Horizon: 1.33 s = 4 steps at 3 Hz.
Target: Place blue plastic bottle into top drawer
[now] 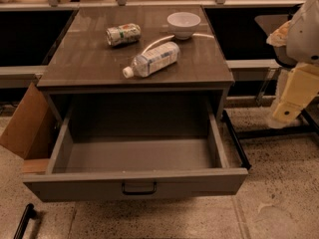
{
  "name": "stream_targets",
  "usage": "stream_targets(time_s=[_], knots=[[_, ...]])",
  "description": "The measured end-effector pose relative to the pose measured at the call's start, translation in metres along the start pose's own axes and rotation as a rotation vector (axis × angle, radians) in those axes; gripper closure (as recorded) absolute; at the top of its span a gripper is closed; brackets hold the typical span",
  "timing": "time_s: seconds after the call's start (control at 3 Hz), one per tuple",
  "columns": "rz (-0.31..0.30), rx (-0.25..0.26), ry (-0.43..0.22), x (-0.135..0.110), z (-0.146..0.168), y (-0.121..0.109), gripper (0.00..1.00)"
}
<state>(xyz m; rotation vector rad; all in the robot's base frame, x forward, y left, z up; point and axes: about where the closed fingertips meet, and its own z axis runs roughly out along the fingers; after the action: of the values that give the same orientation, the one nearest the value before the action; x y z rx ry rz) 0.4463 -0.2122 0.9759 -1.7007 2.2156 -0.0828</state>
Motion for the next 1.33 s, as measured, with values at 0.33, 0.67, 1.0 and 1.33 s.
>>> stream_targets(time_s=[0.33, 0.67, 1.0, 1.33], knots=[[-0.062, 0.014, -0.061, -0.018, 0.02, -0.033, 0.0], [-0.16, -0.004, -0.133, -0.044, 0.048, -0.072, 0.0], [-0.262, -0.019, -0.187, -0.078, 0.07, -0.104, 0.0], [-0.347, -0.032, -0.208, -0.11, 0.087, -0.126, 0.0]])
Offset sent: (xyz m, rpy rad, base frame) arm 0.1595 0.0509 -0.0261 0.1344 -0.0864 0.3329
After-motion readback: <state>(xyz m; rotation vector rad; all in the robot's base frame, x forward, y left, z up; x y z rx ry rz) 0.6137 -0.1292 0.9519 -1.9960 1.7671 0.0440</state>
